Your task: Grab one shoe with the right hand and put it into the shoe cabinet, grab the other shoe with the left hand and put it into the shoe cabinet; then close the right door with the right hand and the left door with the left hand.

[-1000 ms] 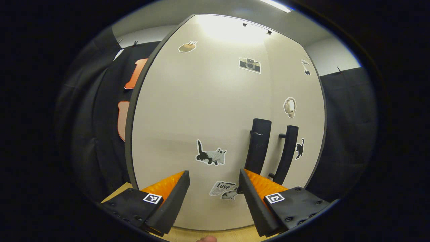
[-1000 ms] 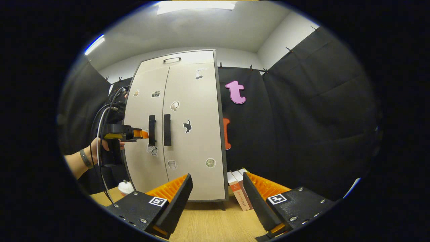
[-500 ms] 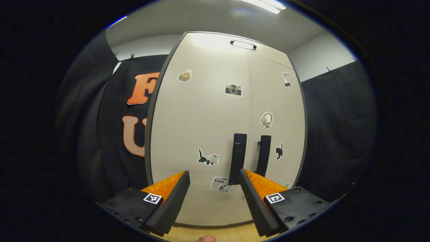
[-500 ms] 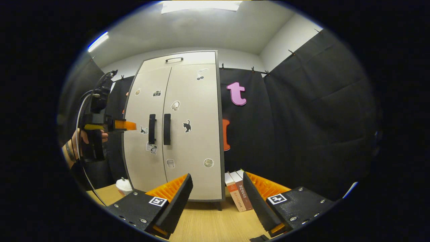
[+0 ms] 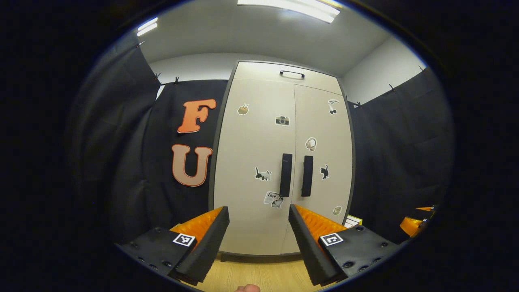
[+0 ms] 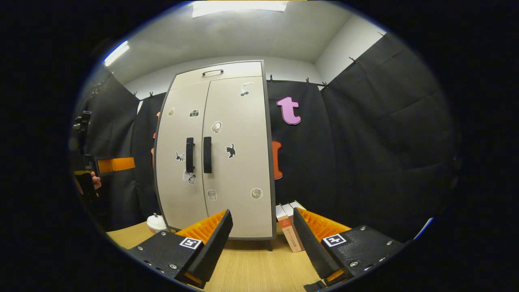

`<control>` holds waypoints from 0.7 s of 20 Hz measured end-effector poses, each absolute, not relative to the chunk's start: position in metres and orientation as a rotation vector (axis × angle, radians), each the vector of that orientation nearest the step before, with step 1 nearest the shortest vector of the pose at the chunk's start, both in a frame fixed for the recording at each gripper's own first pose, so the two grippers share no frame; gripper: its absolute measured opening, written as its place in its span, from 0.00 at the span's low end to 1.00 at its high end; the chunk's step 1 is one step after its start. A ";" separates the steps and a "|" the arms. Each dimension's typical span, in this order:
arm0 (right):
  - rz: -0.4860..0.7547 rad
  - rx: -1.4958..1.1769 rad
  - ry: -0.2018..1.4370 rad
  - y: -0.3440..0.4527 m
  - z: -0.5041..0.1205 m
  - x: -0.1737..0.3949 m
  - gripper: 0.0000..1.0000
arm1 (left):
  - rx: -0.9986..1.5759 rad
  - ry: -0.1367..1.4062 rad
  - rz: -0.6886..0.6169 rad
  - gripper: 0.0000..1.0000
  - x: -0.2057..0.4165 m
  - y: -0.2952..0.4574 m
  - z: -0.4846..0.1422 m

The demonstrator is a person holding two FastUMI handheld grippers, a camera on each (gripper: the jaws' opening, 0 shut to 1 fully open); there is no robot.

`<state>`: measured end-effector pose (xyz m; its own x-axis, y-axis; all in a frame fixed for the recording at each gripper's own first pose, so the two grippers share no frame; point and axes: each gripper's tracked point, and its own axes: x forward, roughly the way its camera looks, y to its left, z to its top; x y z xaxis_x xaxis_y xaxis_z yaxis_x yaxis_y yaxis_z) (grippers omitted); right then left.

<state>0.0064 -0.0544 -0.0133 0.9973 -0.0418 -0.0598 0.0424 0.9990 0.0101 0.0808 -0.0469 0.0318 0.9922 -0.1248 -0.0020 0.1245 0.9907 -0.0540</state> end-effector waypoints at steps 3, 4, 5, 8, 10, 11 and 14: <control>-0.035 0.004 0.062 -0.051 -0.014 0.003 0.93 | -0.067 0.027 -0.097 0.96 0.061 -0.038 0.013; -0.033 0.003 0.064 -0.050 -0.014 0.001 0.93 | -0.062 0.023 -0.083 0.93 0.054 -0.034 0.008; -0.030 0.004 0.064 -0.049 -0.014 0.000 0.93 | -0.053 0.022 -0.074 0.96 0.049 -0.032 0.003; -0.027 0.002 0.077 -0.046 -0.018 -0.004 0.93 | -0.040 0.044 -0.059 0.96 0.033 -0.029 -0.013; -0.025 0.000 0.085 -0.043 -0.022 -0.006 0.92 | -0.045 0.061 -0.052 0.96 0.029 -0.031 -0.023; -0.024 0.000 0.088 -0.042 -0.023 -0.007 0.92 | -0.049 0.067 -0.047 0.96 0.024 -0.031 -0.025; -0.017 0.008 0.096 -0.037 -0.026 -0.008 0.92 | -0.045 0.073 -0.029 0.96 0.017 -0.029 -0.029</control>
<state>-0.0079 -0.0374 -0.0262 0.9952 -0.0170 -0.0962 0.0178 0.9998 0.0075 0.0173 -0.0288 -0.0288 0.9969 -0.0308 -0.0726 0.0275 0.9986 -0.0458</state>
